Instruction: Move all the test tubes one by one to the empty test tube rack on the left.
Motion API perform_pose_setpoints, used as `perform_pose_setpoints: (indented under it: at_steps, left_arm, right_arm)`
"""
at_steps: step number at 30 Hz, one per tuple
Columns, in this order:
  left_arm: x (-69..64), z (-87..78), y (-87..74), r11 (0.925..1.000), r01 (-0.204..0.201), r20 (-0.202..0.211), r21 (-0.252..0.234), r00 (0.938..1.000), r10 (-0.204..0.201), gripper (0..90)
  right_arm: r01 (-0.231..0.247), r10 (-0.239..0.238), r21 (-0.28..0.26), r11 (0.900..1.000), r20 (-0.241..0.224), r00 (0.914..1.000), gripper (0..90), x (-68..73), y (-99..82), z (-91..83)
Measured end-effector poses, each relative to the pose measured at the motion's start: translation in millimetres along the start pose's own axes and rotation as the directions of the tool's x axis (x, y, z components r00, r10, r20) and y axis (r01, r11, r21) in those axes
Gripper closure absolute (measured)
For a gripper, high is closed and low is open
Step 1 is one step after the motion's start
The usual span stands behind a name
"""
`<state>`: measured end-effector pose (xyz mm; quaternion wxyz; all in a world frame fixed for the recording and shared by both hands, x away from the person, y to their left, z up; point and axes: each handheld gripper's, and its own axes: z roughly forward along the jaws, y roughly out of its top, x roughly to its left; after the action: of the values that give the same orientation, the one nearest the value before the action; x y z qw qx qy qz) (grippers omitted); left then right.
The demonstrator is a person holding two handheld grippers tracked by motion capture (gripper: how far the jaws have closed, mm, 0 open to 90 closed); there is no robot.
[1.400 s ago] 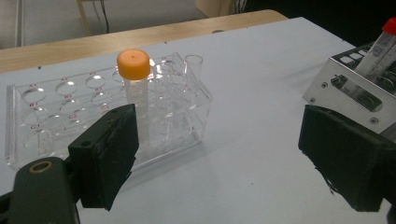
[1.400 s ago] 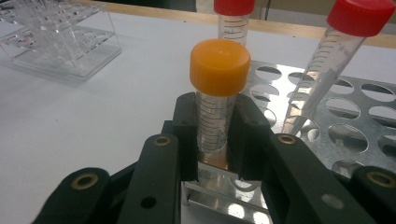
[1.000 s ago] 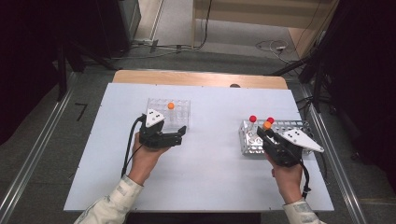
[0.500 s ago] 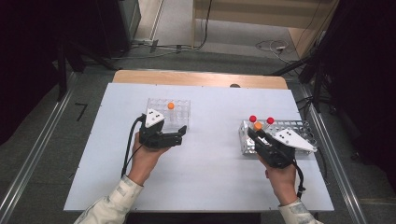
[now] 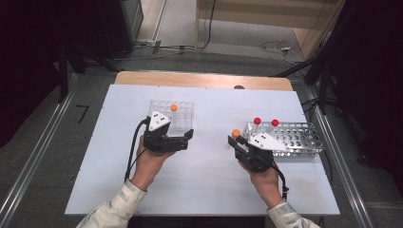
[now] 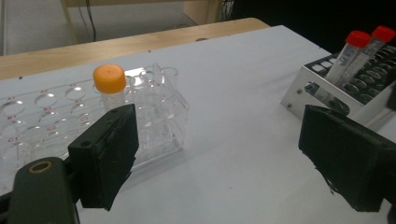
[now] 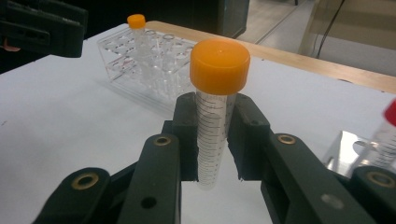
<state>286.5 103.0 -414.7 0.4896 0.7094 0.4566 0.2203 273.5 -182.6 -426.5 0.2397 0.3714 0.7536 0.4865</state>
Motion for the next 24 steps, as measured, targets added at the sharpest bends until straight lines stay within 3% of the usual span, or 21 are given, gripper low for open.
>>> perform_pose_setpoints:
  at_steps: [17, 24]
  left_arm:
    - [-16.6, 0.0, -0.6, 0.9996, -0.028, 0.056, 0.006, 0.9980, 0.028, 14.2]
    - [-22.7, -0.4, -1.2, 0.9988, -0.048, 0.099, 0.003, 0.9940, 0.048, 21.1]
  right_arm:
    - [0.044, -0.041, 0.046, 0.9980, -0.071, 0.9966, 71.5, 32.6, -3.2, 42.1]
    - [0.063, -0.057, 0.058, 0.9963, -0.101, 0.9933, 71.5, 44.8, -3.3, 52.1]
